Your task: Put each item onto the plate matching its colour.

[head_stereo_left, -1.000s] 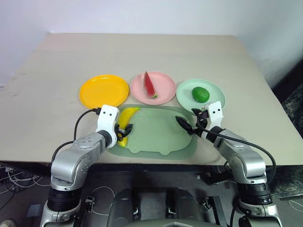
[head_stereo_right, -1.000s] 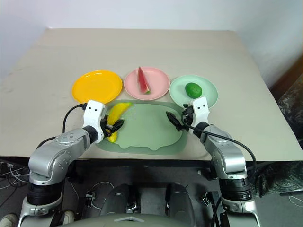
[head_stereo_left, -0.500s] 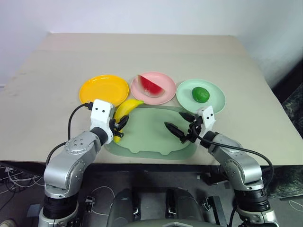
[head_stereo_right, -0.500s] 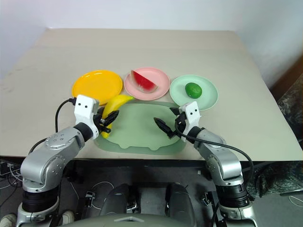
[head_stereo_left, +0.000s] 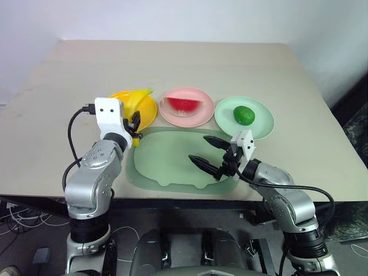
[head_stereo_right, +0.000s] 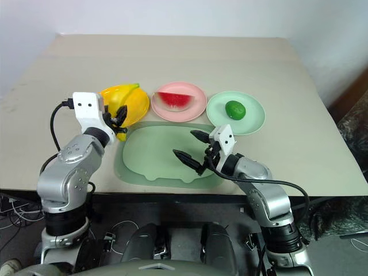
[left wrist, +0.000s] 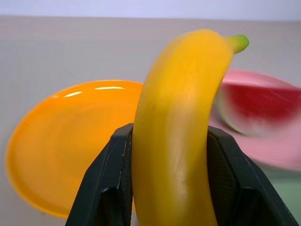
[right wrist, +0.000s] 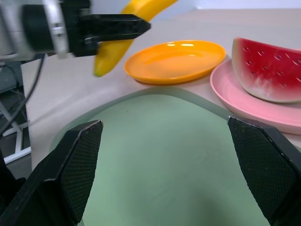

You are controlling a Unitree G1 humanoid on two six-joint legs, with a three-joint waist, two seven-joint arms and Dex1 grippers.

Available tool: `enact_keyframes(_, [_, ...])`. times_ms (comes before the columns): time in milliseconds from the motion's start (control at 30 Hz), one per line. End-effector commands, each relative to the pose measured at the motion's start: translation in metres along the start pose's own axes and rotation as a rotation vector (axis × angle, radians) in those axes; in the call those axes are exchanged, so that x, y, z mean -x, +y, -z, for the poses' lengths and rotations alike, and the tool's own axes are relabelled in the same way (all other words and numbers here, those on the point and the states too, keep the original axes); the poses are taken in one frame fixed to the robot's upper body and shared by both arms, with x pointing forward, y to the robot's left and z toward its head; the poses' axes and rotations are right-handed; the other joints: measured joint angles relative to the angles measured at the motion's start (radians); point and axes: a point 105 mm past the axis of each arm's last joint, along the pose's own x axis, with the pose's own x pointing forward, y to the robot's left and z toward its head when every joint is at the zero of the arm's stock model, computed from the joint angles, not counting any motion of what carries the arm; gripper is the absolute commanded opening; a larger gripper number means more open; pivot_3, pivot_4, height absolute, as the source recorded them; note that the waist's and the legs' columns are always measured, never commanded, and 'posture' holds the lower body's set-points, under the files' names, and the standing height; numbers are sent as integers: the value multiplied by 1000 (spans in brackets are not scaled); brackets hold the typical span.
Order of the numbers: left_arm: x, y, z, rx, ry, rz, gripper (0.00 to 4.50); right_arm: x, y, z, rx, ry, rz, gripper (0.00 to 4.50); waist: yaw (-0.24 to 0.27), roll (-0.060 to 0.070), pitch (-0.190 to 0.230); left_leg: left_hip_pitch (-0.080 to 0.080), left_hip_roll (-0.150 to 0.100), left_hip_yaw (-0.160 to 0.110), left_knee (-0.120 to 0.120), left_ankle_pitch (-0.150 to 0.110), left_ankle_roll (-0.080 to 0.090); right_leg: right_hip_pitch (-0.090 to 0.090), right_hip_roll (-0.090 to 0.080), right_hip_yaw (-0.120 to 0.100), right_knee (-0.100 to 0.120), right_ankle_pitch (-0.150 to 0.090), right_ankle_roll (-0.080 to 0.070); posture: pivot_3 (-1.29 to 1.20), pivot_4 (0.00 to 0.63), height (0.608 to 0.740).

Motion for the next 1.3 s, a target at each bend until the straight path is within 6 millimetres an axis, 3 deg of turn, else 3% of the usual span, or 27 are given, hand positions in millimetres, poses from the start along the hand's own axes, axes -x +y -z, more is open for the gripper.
enact_keyframes(33, [-13,20,-10,52,7,-146,1682,-2,0,-5,43,-26,-18,4500,0,0,0,0,0,0,0,0,0,0,0,0,0,0,0,0,150,695])
enact_keyframes(100, [-25,29,-10,93,37,-215,1682,-3,-2,-3,49,-25,-10,4500,0,0,0,0,0,0,0,0,0,0,0,0,0,0,0,0,150,695])
enact_keyframes(233, [-42,29,-4,179,100,-208,1682,-4,-5,-2,55,-26,2,4500,-1,0,0,0,0,0,0,0,0,0,0,-1,0,0,0,0,150,695])
enact_keyframes(300, [-49,36,3,86,141,-246,1682,-6,-9,-4,63,-26,13,4500,-1,0,0,0,0,0,0,0,0,0,0,-1,0,0,0,0,150,695])
enact_keyframes(467, [-60,30,-3,99,135,-146,1682,-6,-14,-4,75,-22,26,4500,-1,0,0,0,0,0,0,0,0,0,0,-1,0,0,0,0,150,695])
enact_keyframes(667, [-63,28,-13,94,79,-92,3726,-6,-16,-5,96,-19,55,4500,-2,0,0,0,0,1,1,0,0,0,0,0,1,0,0,0,150,695])
enact_keyframes(733, [-57,30,-10,70,59,-80,4451,-5,-14,-6,92,-20,62,4500,-3,0,0,0,0,1,1,0,0,0,0,0,1,0,0,0,150,695])
enact_keyframes(833, [-45,31,-10,-6,-1,-40,4484,-3,-13,-5,86,-21,71,4500,-6,0,0,0,0,1,0,0,0,0,0,0,1,0,0,0,150,695])
enact_keyframes(900, [-29,19,-11,-95,-87,80,4484,-2,-12,-3,80,-20,78,4500,-9,0,0,0,0,1,0,0,-1,-1,1,0,1,0,0,0,150,695])
enact_keyframes(1000, [-8,10,-9,-54,-143,220,4484,-2,-10,-2,78,-20,83,4500,-3,0,0,0,1,1,0,0,-1,-2,1,0,1,0,0,0,150,695])
enact_keyframes(1100, [11,11,-3,-114,-181,288,4484,-3,-10,-2,77,-21,88,4500,-3,-1,0,0,1,1,1,0,-1,-1,0,0,1,0,0,0,150,695])
enact_keyframes(1300, [61,25,12,-55,-256,439,4484,5,-11,-4,32,-46,91,4500,-5,0,0,0,1,1,1,0,-1,-1,0,1,1,0,0,0,150,695])
